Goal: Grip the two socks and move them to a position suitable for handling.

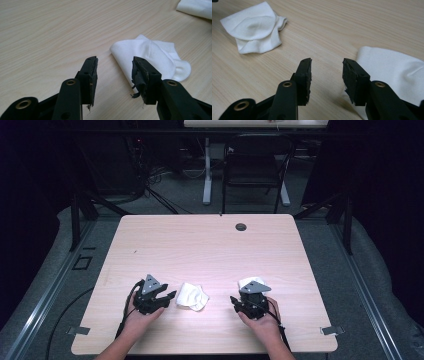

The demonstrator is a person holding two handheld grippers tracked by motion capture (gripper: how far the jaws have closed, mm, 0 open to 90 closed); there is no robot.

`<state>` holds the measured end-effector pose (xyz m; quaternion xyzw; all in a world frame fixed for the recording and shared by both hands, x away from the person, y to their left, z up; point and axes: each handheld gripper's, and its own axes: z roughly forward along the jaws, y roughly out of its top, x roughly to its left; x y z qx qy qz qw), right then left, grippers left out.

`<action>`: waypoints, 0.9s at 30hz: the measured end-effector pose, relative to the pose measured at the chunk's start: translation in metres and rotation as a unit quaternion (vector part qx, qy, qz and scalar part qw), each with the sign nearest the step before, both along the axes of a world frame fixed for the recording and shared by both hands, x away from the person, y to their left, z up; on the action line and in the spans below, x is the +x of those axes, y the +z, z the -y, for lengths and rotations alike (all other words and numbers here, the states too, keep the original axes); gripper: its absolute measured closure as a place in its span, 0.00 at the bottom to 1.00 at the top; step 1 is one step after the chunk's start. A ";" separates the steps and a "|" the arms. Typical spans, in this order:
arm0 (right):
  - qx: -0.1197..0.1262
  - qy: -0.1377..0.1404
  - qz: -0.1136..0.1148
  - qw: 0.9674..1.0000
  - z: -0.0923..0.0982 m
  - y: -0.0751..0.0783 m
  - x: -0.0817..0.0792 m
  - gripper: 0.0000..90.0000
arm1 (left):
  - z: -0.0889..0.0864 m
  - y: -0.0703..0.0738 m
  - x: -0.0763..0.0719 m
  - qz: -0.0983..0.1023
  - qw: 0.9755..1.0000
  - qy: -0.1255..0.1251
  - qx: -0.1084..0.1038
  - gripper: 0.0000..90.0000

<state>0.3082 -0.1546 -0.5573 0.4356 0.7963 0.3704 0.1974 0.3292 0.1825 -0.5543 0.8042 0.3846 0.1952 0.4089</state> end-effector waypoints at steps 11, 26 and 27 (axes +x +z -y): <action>0.004 -0.010 0.005 1.000 -0.002 -0.001 0.001 0.73 | 0.031 0.005 0.001 -0.008 1.000 -0.022 -0.002 0.70; 0.046 -0.003 0.011 0.999 0.002 0.007 -0.003 0.73 | 0.069 -0.014 0.005 -0.044 0.997 -0.055 0.027 0.73; 0.046 -0.003 0.011 0.999 0.002 0.007 -0.003 0.73 | 0.069 -0.014 0.005 -0.044 0.997 -0.055 0.027 0.75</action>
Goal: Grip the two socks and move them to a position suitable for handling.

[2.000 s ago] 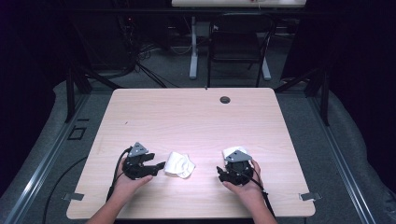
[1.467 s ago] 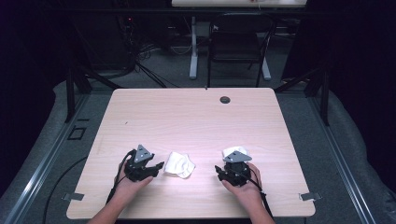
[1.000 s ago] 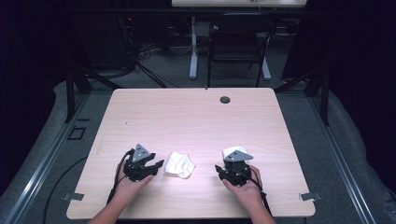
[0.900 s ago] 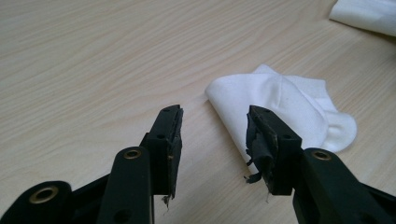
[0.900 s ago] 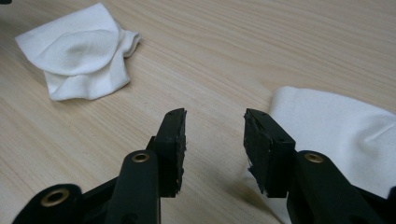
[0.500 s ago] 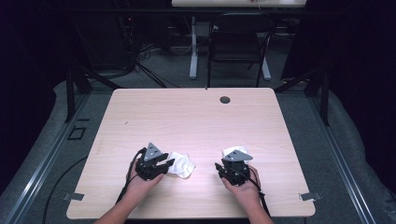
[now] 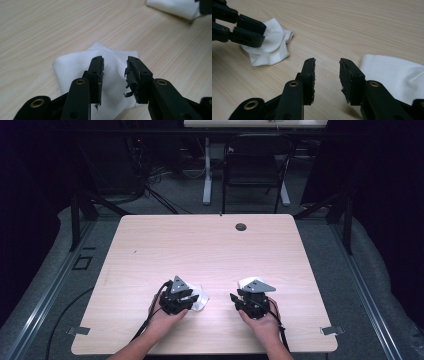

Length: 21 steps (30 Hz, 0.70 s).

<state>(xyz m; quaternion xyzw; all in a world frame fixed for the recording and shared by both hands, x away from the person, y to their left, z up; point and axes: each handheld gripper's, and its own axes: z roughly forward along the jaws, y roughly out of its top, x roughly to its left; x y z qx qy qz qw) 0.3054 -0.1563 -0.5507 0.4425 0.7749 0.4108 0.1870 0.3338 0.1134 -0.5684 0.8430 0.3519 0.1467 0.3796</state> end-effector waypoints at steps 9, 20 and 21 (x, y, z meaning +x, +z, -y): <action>-0.001 0.010 0.000 1.000 -0.006 -0.004 0.002 0.72 | -0.002 -0.009 0.000 -0.016 1.000 0.000 0.003 0.94; -0.009 0.025 -0.006 1.000 -0.014 -0.005 0.002 0.71 | 0.003 -0.008 -0.006 -0.049 0.998 -0.009 -0.037 0.97; -0.008 0.027 -0.009 1.000 -0.016 -0.006 0.001 0.71 | 0.003 -0.007 -0.006 -0.047 0.998 -0.009 -0.042 0.97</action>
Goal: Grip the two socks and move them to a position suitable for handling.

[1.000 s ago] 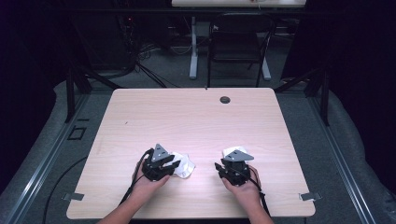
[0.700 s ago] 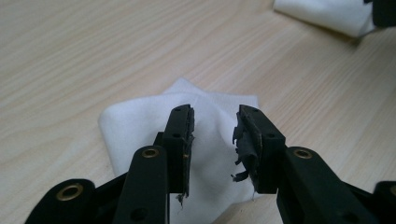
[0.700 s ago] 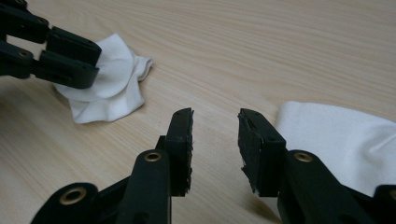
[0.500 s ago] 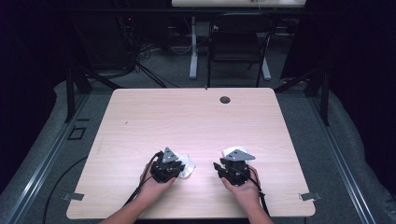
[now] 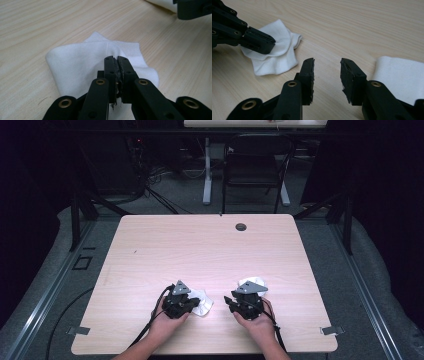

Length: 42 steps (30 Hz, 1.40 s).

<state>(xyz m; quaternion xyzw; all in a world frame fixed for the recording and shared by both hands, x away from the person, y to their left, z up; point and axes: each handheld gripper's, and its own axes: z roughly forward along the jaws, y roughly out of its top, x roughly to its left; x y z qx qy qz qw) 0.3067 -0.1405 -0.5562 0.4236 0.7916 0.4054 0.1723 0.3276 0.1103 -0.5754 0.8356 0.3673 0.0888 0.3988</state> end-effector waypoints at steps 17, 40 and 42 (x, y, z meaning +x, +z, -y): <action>0.010 0.071 -0.005 0.997 -0.037 0.000 0.000 1.00 | -0.014 0.027 -0.001 0.022 0.999 0.007 -0.044 0.97; -0.025 0.081 -0.055 0.995 -0.046 -0.024 0.018 1.00 | -0.052 0.025 0.008 0.003 0.998 0.057 -0.033 0.96; -0.019 0.078 -0.055 0.995 -0.045 -0.024 0.018 1.00 | -0.055 0.026 0.008 -0.003 0.998 0.061 -0.029 0.96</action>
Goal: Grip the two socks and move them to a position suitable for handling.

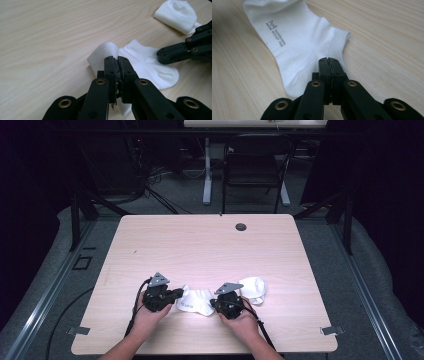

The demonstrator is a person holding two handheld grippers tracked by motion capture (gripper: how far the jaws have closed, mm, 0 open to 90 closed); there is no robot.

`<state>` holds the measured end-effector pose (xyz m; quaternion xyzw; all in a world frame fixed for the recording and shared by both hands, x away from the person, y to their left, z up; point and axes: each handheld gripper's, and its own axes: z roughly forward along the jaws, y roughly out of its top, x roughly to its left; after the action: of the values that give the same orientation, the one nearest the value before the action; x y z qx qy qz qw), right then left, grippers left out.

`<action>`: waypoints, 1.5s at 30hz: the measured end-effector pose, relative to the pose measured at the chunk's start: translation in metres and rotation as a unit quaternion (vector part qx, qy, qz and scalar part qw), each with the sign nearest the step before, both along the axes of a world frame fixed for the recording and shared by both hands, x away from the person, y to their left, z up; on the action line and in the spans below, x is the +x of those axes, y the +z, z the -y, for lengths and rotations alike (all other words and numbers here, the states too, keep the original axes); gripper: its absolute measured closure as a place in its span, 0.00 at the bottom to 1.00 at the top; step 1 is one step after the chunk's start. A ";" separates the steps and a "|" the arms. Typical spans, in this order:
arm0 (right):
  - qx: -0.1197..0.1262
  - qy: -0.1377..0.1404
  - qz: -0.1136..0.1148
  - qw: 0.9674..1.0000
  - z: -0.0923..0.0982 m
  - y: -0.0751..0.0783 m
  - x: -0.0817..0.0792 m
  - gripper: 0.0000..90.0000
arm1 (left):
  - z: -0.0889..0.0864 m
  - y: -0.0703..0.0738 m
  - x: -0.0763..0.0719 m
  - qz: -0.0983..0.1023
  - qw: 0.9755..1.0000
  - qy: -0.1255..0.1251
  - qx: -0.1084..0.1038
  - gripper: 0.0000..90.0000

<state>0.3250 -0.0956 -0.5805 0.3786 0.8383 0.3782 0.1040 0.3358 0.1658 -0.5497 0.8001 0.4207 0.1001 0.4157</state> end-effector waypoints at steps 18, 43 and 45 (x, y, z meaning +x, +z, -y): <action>-0.006 -0.002 0.009 1.000 0.002 0.000 0.000 1.00 | -0.017 -0.004 0.001 0.020 1.000 0.006 0.021 0.76; -0.021 -0.011 -0.008 1.000 0.018 0.004 -0.011 1.00 | -0.004 -0.028 -0.026 0.002 0.998 -0.023 0.054 0.66; -0.024 -0.009 -0.010 1.000 0.019 0.004 -0.011 1.00 | -0.004 -0.028 -0.027 0.001 0.998 -0.026 0.053 0.65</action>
<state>0.3139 -0.1141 -0.5763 0.3868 0.8448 0.3537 0.1080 0.3091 0.1701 -0.5779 0.8315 0.3938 0.1118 0.3756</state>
